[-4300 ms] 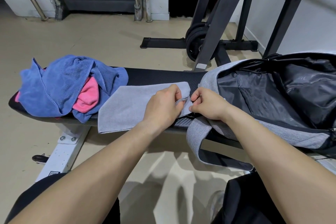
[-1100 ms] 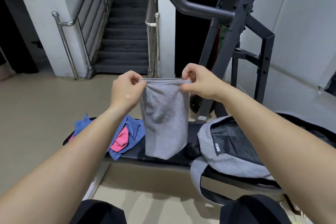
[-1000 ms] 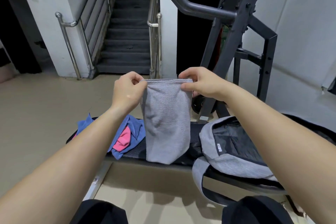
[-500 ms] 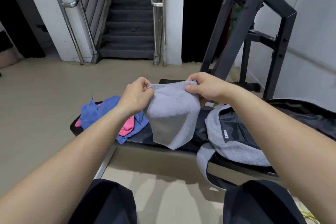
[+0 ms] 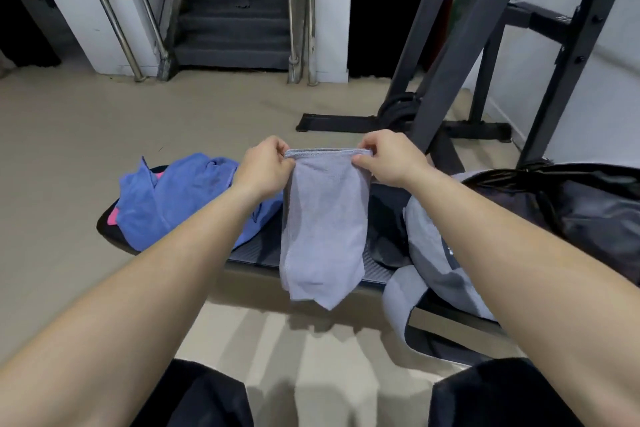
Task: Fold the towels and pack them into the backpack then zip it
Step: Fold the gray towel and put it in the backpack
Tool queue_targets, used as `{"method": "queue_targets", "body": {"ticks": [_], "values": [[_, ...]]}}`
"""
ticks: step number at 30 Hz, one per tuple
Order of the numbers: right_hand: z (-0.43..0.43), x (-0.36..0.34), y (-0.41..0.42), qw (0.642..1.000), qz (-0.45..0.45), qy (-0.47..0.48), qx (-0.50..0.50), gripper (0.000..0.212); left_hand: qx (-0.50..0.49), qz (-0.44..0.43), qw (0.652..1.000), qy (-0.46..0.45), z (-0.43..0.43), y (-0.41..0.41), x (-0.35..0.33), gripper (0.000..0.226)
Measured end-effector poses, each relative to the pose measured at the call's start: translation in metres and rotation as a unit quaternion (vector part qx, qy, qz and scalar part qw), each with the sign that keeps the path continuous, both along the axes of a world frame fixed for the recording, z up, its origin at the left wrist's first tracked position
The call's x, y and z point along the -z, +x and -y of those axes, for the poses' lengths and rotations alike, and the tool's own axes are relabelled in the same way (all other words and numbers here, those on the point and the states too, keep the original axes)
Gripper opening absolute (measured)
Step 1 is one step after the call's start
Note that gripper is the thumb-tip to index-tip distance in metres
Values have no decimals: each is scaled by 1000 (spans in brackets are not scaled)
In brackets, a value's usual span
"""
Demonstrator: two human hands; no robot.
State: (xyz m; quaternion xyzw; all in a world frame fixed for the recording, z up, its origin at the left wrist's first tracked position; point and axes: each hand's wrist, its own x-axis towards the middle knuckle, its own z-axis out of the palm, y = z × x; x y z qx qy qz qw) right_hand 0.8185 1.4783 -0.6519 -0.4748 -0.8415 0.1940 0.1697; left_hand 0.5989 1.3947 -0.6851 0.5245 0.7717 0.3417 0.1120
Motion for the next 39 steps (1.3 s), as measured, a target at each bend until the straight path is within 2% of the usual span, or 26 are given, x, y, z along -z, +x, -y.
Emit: {"method": "queue_targets", "body": {"ticks": [2,7,10,16,18,20,22,25,26,28,31,35,37,39], "values": [[-17,19,-10,1000,17,1,16,17,-10,-5,1000,-21,-20,-4,17,7],[-53,45,-32,994,-90,-46,33,11,-35,81,996,28,-61,-8,33,6],[-70,54,-36,994,-98,-37,38,6,-32,90,994,49,-81,-17,40,8],[-81,86,-37,994,-64,-87,26,3,-23,42,998,-46,-85,-14,75,20],[-77,94,-36,993,-61,-95,24,3,7,19,994,-106,-75,-7,83,43],[-73,100,-35,994,-59,-86,30,6,29,-24,992,-119,-54,3,88,65],[-70,101,-34,996,-51,-71,35,7,55,-63,994,-75,-24,14,89,64],[-60,95,-33,998,-25,-56,13,7,154,-112,979,-66,18,22,91,41],[-54,93,-34,998,-18,-54,-3,9,182,-136,969,-92,28,21,92,43],[-42,92,-36,998,14,-45,-37,13,217,-173,948,-153,41,14,96,60],[-29,100,-33,992,103,-25,-63,18,236,-164,940,-185,51,2,103,78],[-10,110,-21,987,139,-55,-62,40,234,-187,945,-134,58,-3,107,58],[7,111,-14,991,120,-31,-48,48,244,-210,943,-89,59,1,107,44],[24,114,-5,995,90,21,-24,46,239,-255,936,-38,57,6,106,31]]}}
